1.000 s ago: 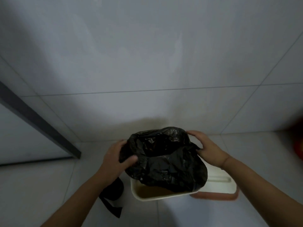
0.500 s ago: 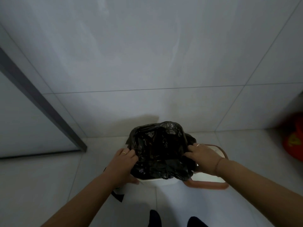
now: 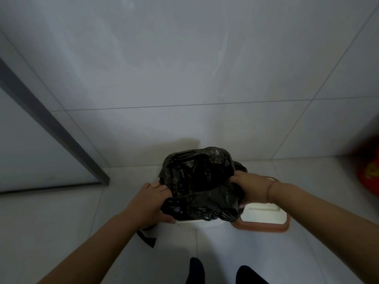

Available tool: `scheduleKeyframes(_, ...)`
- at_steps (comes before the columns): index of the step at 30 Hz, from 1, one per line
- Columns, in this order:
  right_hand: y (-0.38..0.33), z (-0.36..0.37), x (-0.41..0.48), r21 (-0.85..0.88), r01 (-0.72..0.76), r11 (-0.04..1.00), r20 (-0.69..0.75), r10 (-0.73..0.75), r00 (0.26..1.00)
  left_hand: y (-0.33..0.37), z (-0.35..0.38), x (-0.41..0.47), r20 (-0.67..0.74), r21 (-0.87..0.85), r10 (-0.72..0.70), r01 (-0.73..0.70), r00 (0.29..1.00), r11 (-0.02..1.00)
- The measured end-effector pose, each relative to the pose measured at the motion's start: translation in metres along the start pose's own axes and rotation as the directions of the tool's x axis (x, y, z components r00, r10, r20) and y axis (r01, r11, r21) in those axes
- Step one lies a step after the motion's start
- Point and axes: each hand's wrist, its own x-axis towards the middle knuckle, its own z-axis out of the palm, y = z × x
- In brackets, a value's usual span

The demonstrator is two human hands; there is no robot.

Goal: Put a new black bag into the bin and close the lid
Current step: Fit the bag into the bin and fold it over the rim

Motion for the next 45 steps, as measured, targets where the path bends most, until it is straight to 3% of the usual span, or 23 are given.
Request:
scheduleKeyframes(3, -0.001, -0.001, 0.007, 0.023, -0.057, 0.998, -0.175, 0.060, 0.983, -0.003, -0.003, 0.002, 0.020, -0.038, -0.043, 0.044, 0.999, 0.998)
scheduleKeyframes(5, -0.003, 0.003, 0.010, 0.008, -0.152, 0.988, -0.326, 0.146, 0.934, 0.000, -0.006, 0.006, -0.030, -0.040, -0.076, 0.075, 0.997, 0.996)
scheduleKeyframes(7, -0.008, 0.013, 0.010, 0.003, -0.233, 0.973, -0.484, 0.205, 0.851, 0.009, -0.009, 0.008, -0.191, 0.000, -0.103, 0.105, 0.976, 0.994)
scheduleKeyframes(9, -0.012, 0.024, 0.005, -0.040, -0.190, 0.981, -0.593, 0.130, 0.795, 0.018, -0.010, 0.007, -0.368, 0.042, -0.088, 0.111, 0.926, 0.993)
scheduleKeyframes(12, -0.008, 0.040, -0.007, -0.118, -0.032, 0.992, -0.612, -0.047, 0.789, 0.024, -0.005, 0.001, -0.441, 0.115, -0.045, 0.106, 0.896, 0.988)
scheduleKeyframes(16, -0.001, 0.053, -0.033, -0.002, 0.075, 0.997, -0.583, -0.062, 0.810, 0.032, 0.018, -0.022, -0.316, 0.068, -0.065, 0.091, 0.946, 0.994)
scheduleKeyframes(19, 0.005, 0.063, -0.054, -0.106, 0.155, 0.982, -0.539, -0.188, 0.821, 0.035, 0.035, -0.046, -0.279, -0.005, -0.044, 0.044, 0.959, 0.999)
scheduleKeyframes(25, 0.012, 0.089, -0.066, -0.192, 0.098, 0.977, -0.548, -0.190, 0.814, 0.041, 0.040, -0.061, -0.171, -0.019, -0.076, 0.074, 0.982, 0.997)
scheduleKeyframes(33, 0.005, 0.080, -0.050, -0.126, 0.049, 0.991, -0.620, -0.117, 0.776, 0.040, 0.028, -0.043, -0.301, -0.123, -0.100, 0.066, 0.948, 0.990)
scheduleKeyframes(41, -0.004, 0.089, -0.041, -0.112, -0.019, 0.994, -0.793, -0.078, 0.604, 0.043, 0.038, -0.032, -0.465, -0.140, -0.131, 0.074, 0.876, 0.987)
scheduleKeyframes(45, -0.019, 0.100, -0.041, 0.007, -0.067, 0.998, -0.858, 0.041, 0.512, 0.054, 0.060, -0.036, -0.591, -0.175, -0.170, 0.080, 0.788, 0.981)
